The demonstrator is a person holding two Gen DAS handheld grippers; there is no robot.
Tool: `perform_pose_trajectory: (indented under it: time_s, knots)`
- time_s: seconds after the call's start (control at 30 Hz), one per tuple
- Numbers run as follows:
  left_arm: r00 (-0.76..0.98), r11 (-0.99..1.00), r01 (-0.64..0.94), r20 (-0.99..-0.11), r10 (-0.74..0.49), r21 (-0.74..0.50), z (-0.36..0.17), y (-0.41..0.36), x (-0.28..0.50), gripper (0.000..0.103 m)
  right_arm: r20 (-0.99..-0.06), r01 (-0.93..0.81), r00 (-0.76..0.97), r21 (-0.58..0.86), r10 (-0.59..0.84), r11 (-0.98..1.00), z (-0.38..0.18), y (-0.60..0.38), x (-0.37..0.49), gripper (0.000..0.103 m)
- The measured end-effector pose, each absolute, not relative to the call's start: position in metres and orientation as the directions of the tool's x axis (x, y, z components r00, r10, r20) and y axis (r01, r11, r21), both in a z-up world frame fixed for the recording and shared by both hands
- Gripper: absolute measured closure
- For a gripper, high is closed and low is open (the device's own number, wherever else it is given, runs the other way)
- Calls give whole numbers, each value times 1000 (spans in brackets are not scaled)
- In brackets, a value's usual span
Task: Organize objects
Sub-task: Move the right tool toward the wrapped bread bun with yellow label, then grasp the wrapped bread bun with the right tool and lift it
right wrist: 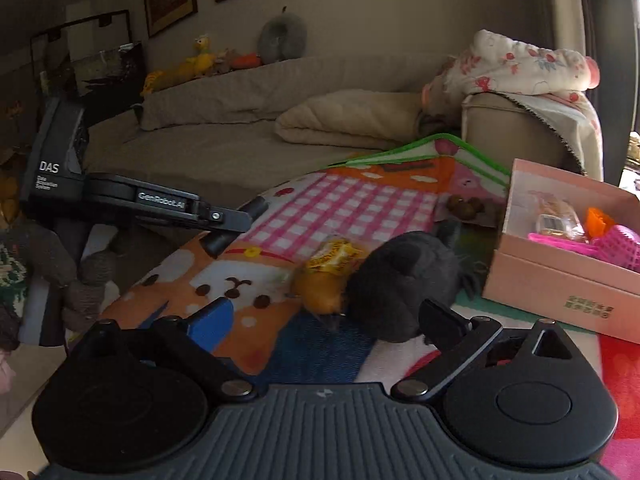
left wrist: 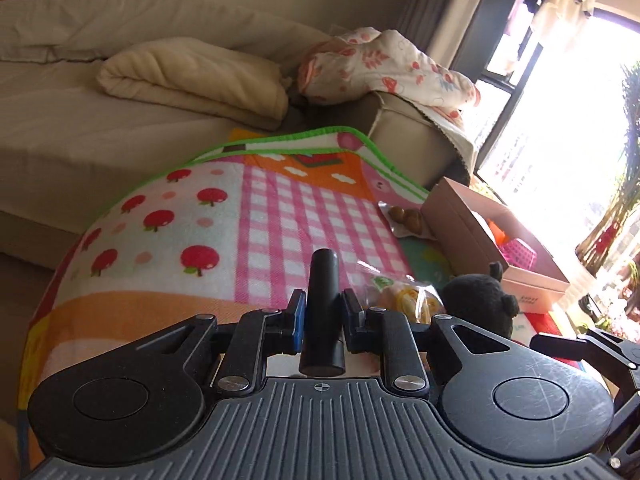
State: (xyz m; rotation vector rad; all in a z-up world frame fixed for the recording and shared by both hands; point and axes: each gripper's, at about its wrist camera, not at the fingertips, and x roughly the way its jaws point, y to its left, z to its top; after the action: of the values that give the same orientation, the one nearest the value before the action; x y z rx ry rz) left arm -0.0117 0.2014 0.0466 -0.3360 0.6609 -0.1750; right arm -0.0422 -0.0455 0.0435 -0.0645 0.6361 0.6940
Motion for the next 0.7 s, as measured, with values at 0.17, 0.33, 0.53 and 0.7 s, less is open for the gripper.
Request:
perform_pose_trajectory:
  time_s: [0.17,0.33,0.53,0.7]
  knots:
    - [789,918,43,-551,-274,-395,40,213,-30,81,-670,-545,603,51,433,837,27,20,-18,9]
    - [809,919,29,-531,-252,-393,39,219,-51,81,-677,-381,680,2,282,925,21,33,15,2]
    - [802,911,28,-535,-266,-411,35,217,-64,81,-686,-407,681,-64,256,911,13,48,23,24]
    - [788,922,44,-554,-269,-385,33,203,-74,81,-705,-473,636,-36,313,880,20,32,0,44]
